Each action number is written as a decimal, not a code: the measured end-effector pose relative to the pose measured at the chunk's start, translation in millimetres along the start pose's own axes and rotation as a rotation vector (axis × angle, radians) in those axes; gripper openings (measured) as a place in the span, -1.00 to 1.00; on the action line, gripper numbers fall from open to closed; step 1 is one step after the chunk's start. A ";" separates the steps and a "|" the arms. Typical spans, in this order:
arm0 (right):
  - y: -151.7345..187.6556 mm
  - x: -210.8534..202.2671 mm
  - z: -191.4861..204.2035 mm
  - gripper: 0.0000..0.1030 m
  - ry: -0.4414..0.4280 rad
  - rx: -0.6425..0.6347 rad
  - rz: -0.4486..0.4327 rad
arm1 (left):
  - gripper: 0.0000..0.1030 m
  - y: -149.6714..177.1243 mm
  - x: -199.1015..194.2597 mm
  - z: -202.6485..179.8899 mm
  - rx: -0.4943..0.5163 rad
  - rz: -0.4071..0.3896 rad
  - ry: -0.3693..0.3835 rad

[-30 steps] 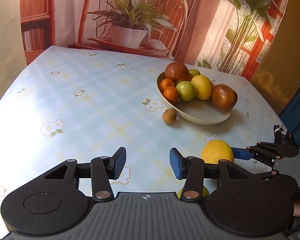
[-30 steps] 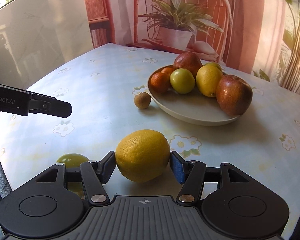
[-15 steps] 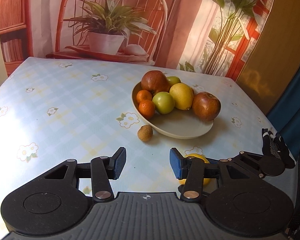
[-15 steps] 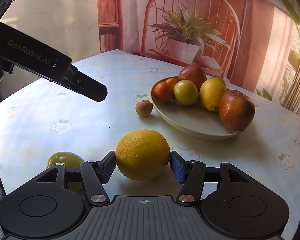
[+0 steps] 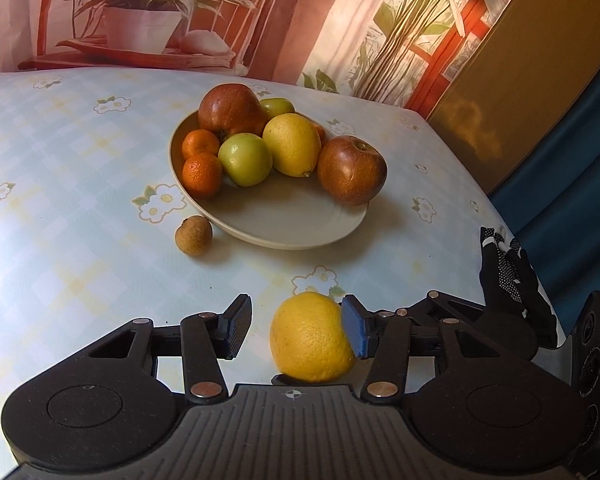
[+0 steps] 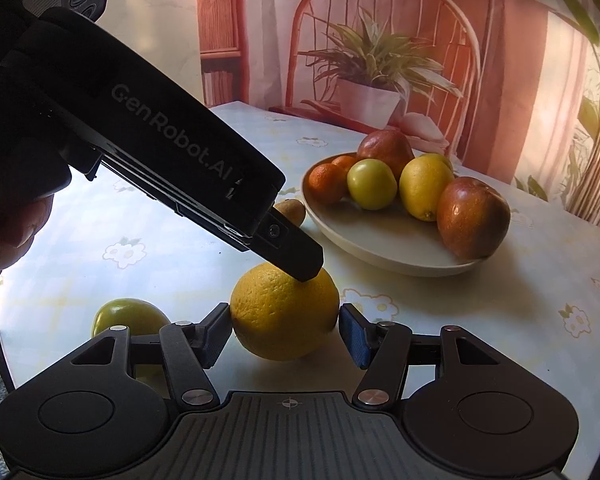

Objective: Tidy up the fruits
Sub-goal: 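Close the right gripper on the yellow citrus while the left gripper clamps its other side, then lift the yellow citrus with both grippers and carry it onto the plate, then open both grippers to release the yellow citrus, pull back, then grasp the green citrus on the table with the right gripper and lift it, then carry the green citrus toward the plate with the right gripper while the left grasps the small brown fruit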

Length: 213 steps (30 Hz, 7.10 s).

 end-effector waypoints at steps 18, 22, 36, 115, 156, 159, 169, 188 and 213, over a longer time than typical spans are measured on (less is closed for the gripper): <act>15.1 -28.7 -19.4 -0.21 -0.036 0.111 0.024 | 0.01 1.0 11.5 5.7 -0.072 0.027 0.076; 9.8 -29.1 -16.2 -0.13 -0.012 0.077 0.041 | 0.03 3.4 15.1 -3.2 -0.046 0.037 0.092; 12.6 -27.1 -16.8 -0.04 0.009 0.099 0.028 | 0.00 5.3 17.9 -9.7 -0.037 0.045 0.121; -48.4 63.5 -107.6 0.06 0.088 0.420 0.059 | 0.01 -85.7 29.5 30.1 -0.037 -0.151 0.024; 15.2 -15.1 40.7 0.09 -0.052 0.243 -0.093 | 0.02 39.7 -101.7 66.4 -0.132 -0.358 -0.436; 15.8 -13.3 47.6 0.09 -0.074 0.218 -0.078 | 0.02 42.8 -101.4 68.1 -0.137 -0.353 -0.437; 24.0 -2.8 55.7 0.06 -0.181 0.244 -0.016 | 0.02 45.3 -99.1 70.4 -0.151 -0.336 -0.429; 20.9 -6.5 36.9 -0.15 -0.161 0.293 -0.034 | 0.02 40.1 -93.5 64.9 -0.119 -0.332 -0.382; -61.8 -20.1 -83.3 -0.15 0.108 0.243 -0.279 | 0.02 -102.2 -94.4 21.9 0.076 -0.530 -0.335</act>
Point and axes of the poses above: each gripper's, at about its wrist camera, not at the fingertips, and x roughly the way its jaws point, z to its left, y to its underside, the point moved 1 cm from there along x, roughly the way its jaws point, and after that the axes turned 5 degrees about -z, right-handed, at the moved point
